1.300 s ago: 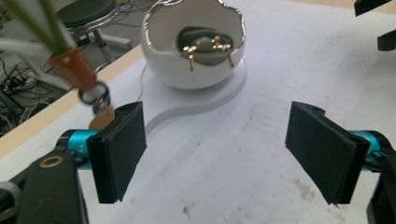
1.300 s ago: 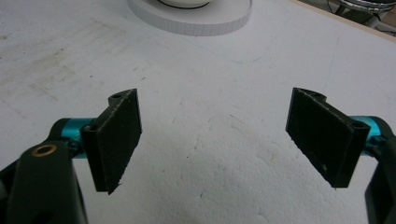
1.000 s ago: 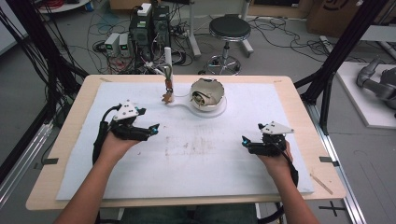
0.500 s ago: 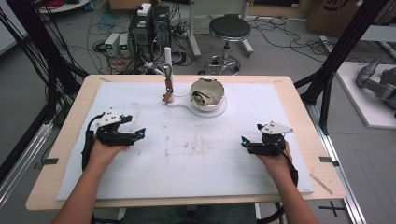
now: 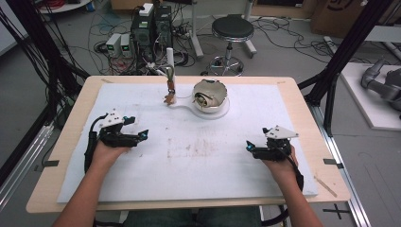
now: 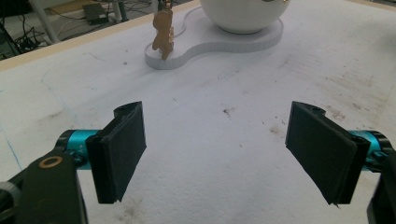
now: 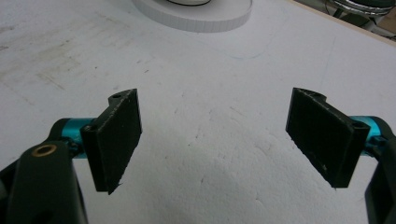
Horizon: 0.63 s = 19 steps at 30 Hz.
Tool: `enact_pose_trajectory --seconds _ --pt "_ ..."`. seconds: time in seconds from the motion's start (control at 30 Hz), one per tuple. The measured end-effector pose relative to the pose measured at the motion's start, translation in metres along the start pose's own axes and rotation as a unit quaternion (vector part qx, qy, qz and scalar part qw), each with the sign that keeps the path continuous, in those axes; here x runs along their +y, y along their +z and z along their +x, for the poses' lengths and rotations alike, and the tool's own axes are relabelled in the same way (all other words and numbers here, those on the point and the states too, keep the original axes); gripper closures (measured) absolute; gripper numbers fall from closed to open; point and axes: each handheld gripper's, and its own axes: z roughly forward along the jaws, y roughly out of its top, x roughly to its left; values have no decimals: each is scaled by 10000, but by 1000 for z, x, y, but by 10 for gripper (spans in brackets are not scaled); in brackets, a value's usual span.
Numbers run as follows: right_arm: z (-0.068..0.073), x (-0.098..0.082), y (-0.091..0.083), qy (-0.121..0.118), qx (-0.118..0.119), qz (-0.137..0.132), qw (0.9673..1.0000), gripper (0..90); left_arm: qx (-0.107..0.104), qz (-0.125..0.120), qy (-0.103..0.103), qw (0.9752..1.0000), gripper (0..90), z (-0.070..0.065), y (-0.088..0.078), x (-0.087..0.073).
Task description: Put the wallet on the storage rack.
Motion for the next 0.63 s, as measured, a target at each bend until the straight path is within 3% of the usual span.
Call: enact_pose_trajectory --seconds 0.63 --pt "-2 1 5 78 11 0 10000 186 39 234 53 9997 201 -3 1 -5"
